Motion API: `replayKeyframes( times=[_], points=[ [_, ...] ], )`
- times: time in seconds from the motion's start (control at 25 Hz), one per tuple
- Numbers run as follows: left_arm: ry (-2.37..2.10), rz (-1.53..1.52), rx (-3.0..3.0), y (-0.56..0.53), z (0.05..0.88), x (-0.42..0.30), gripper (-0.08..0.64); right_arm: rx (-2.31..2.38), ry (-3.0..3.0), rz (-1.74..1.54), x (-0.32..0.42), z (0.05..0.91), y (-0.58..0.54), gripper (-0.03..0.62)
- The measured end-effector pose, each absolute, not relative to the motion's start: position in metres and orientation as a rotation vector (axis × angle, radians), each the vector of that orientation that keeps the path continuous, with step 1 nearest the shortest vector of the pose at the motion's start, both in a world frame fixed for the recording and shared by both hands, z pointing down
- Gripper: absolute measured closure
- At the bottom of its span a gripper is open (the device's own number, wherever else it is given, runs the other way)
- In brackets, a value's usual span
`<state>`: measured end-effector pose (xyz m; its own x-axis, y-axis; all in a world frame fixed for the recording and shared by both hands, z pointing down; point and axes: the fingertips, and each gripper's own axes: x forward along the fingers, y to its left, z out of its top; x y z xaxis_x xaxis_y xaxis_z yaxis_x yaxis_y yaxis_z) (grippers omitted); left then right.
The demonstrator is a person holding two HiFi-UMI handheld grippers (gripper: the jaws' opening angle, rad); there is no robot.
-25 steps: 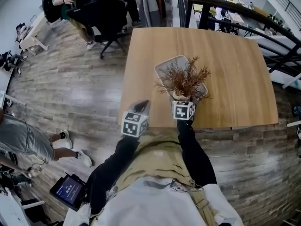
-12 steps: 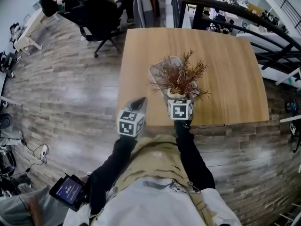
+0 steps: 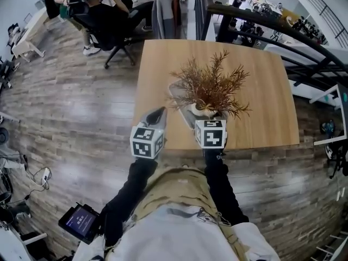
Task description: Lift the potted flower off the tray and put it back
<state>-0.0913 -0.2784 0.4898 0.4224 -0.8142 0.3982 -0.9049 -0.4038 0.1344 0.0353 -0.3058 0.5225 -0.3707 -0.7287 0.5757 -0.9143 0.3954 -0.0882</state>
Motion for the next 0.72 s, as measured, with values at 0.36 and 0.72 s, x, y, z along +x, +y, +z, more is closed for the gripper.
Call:
replayKeyframes(
  times=[0.36, 0.72],
  points=[
    [-1.493, 0.313, 2.382, -0.286, 0.443, -0.087, 0.562, 1.469, -2.247, 0.483, 0.048, 0.453, -0.3, 0.115],
    [-1.501, 0.267, 2.428, -0.293, 0.429, -0.091, 0.56, 1.497, -2.251, 0.467, 0.046, 0.442, -0.293, 0.115]
  ],
)
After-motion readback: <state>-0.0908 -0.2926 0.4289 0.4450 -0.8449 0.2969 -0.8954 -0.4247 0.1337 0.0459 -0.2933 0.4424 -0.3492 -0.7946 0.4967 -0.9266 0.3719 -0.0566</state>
